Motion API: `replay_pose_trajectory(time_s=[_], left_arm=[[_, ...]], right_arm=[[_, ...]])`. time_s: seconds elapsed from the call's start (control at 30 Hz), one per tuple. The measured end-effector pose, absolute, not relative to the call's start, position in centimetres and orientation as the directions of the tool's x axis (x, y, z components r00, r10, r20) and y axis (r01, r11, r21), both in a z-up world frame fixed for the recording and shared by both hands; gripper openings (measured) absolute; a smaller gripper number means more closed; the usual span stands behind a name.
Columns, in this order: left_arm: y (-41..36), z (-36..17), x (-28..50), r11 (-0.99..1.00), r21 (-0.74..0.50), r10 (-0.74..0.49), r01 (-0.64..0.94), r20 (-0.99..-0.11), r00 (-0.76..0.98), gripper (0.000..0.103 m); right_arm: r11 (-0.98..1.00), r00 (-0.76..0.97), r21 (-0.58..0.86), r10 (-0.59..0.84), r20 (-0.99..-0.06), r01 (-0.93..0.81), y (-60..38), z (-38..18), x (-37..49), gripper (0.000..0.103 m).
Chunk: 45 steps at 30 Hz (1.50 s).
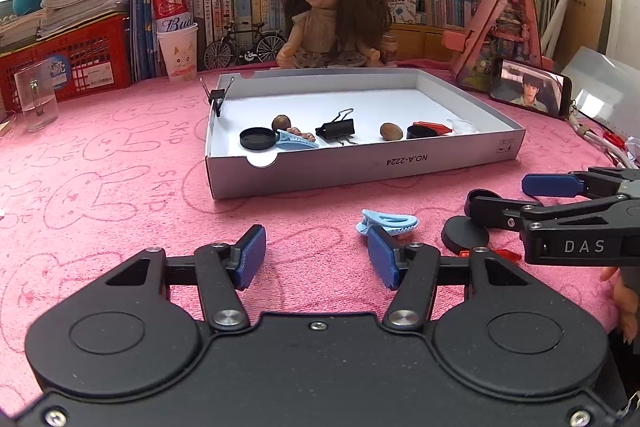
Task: Organize rigid objects
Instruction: 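Lower the left gripper toward a light blue hair clip while the right approaches a black cap, then close the left gripper on the light blue hair clip while the right grasps the black cap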
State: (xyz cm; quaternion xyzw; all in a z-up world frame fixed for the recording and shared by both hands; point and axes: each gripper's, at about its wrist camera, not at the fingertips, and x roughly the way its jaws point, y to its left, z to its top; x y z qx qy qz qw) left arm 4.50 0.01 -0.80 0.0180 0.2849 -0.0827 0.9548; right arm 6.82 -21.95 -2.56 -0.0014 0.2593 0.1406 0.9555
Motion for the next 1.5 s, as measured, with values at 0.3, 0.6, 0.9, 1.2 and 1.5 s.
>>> replay_pose_trajectory(time_s=[0.3, 0.6, 0.9, 1.2, 1.5], left_arm=[[-1.4, -0.3, 3.7, 0.978, -0.030, -0.190, 0.204, -0.521, 0.832, 0.055], [-3.3, -0.5, 4.3, 0.986, -0.036, -0.159, 0.165, -0.530, 0.833, 0.055], [-3.6, -0.9, 5.1, 0.989, -0.037, -0.139, 0.141, -0.540, 0.830, 0.048], [-3.6, -1.1, 4.8, 0.990, -0.014, -0.129, 0.143, -0.530, 0.838, 0.025], [-3.4, -0.9, 4.3, 0.990, -0.014, -0.125, 0.138, -0.520, 0.845, 0.023]], right_arm=[[0.974, 0.835, 0.044, 0.215, -0.506, -0.224, -21.7, -2.6, 7.0, 0.087], [0.977, 0.839, 0.034, 0.196, -0.508, -0.209, -21.6, -2.7, 7.0, 0.087], [0.977, 0.840, 0.030, 0.199, -0.505, -0.213, -21.5, -2.7, 6.9, 0.081], [0.971, 0.842, -0.004, 0.204, -0.500, -0.238, -21.0, -2.8, 6.6, 0.068], [0.964, 0.845, -0.019, 0.222, -0.486, -0.264, -20.7, -2.9, 6.1, 0.059]])
